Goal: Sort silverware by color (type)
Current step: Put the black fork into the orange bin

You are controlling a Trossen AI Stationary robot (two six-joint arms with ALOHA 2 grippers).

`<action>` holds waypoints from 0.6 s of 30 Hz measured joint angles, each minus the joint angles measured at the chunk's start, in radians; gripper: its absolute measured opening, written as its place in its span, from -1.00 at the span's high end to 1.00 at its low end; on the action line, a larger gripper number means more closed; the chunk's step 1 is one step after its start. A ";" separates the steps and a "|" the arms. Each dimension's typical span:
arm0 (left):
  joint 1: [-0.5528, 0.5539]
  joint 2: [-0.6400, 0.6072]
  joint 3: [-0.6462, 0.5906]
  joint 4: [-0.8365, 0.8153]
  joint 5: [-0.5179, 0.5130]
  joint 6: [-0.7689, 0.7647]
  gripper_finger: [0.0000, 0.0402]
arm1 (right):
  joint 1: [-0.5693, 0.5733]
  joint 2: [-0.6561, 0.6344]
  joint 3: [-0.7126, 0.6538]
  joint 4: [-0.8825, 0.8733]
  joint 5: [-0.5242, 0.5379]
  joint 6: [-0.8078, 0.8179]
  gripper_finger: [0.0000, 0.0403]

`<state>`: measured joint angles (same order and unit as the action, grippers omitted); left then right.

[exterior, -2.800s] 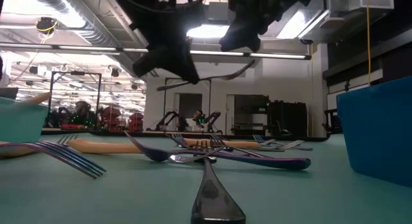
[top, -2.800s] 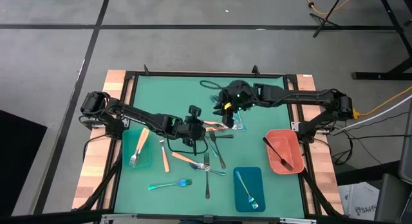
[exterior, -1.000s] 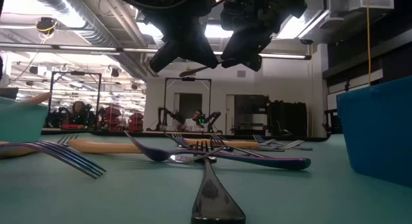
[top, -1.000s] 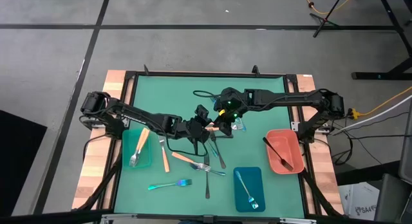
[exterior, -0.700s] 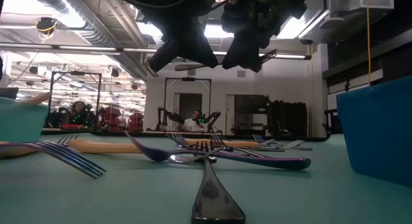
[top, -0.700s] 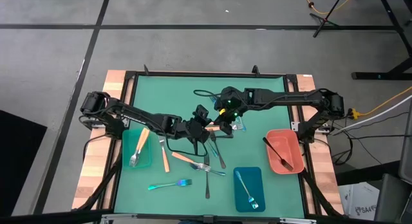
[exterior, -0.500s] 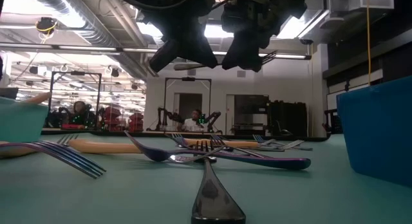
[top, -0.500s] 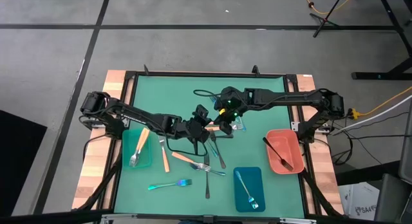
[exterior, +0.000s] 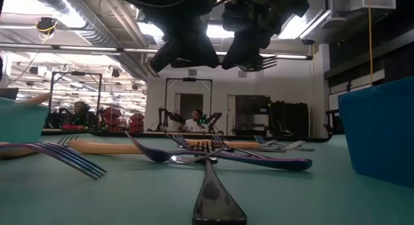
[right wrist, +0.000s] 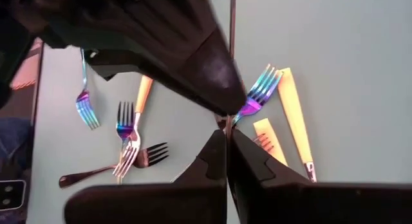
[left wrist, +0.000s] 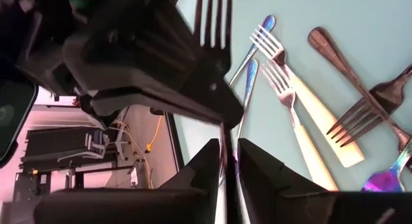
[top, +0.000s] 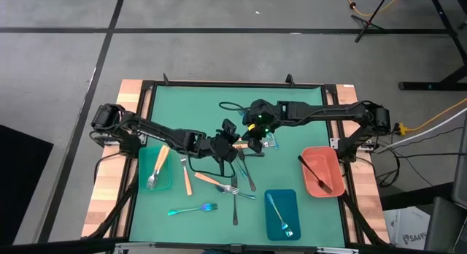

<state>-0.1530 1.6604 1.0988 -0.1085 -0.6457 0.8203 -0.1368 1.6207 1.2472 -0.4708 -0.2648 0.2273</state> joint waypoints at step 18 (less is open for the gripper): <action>-0.044 0.000 0.000 -0.021 0.000 -0.122 0.76 | -0.001 -0.038 0.000 -0.211 0.209 0.001 1.00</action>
<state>-0.1972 1.6604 1.0988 -0.1293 -0.6454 0.6980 -0.1375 1.5831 1.2476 -0.6818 -0.0559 0.2280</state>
